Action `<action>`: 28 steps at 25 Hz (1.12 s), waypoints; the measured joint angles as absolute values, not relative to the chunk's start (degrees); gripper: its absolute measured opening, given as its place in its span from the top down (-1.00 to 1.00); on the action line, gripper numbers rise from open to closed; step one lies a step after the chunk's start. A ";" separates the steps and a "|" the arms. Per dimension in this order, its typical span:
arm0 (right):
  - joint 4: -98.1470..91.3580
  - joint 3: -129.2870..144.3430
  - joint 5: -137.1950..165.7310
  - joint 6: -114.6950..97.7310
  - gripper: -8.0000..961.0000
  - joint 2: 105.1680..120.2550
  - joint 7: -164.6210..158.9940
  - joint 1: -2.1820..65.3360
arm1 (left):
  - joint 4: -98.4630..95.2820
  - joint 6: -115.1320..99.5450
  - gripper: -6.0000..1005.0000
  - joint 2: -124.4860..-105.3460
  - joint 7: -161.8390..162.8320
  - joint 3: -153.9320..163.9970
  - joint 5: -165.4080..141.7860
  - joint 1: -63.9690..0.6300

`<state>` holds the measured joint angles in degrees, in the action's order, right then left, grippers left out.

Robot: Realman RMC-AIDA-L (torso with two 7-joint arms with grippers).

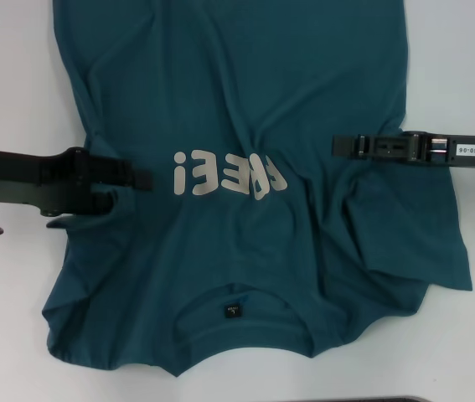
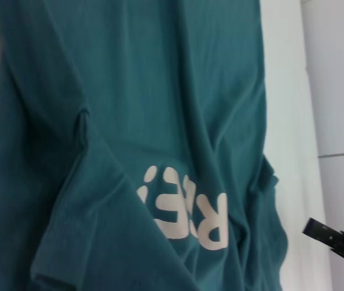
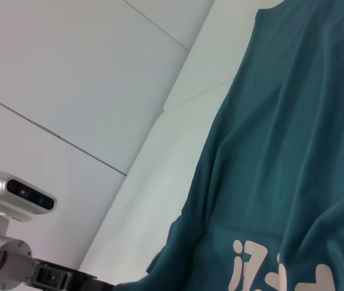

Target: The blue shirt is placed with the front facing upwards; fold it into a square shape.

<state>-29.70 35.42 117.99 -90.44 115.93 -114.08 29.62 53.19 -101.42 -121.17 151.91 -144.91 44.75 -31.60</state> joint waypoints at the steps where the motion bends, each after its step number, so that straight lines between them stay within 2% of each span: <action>1: -29.70 35.42 118.01 -90.44 -0.87 115.93 -114.09 29.62 | 53.20 -101.21 -0.18 -121.10 152.07 -144.78 44.69 -31.60; 9: -29.70 35.42 118.04 -90.37 -0.87 115.93 -114.15 29.53 | 52.38 -100.21 -0.18 -120.31 152.82 -144.51 42.94 -31.57; 16: -29.70 35.42 118.04 -90.35 -0.87 115.93 -114.17 29.53 | 52.28 -100.18 -0.18 -120.32 152.90 -144.43 42.74 -31.42; 23: -29.70 35.42 118.04 -90.34 -0.87 115.93 -114.17 29.53 | 51.62 -100.18 -0.18 -121.10 152.40 -143.62 42.78 -31.95; 28: -29.71 35.42 118.04 -90.35 -0.87 115.90 -114.17 29.45 | 51.61 -99.18 -0.18 -120.80 152.81 -143.47 42.66 -31.99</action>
<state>-29.71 35.42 118.04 -90.35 115.90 -114.17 29.45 51.61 -99.18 -120.80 152.81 -143.47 42.66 -31.99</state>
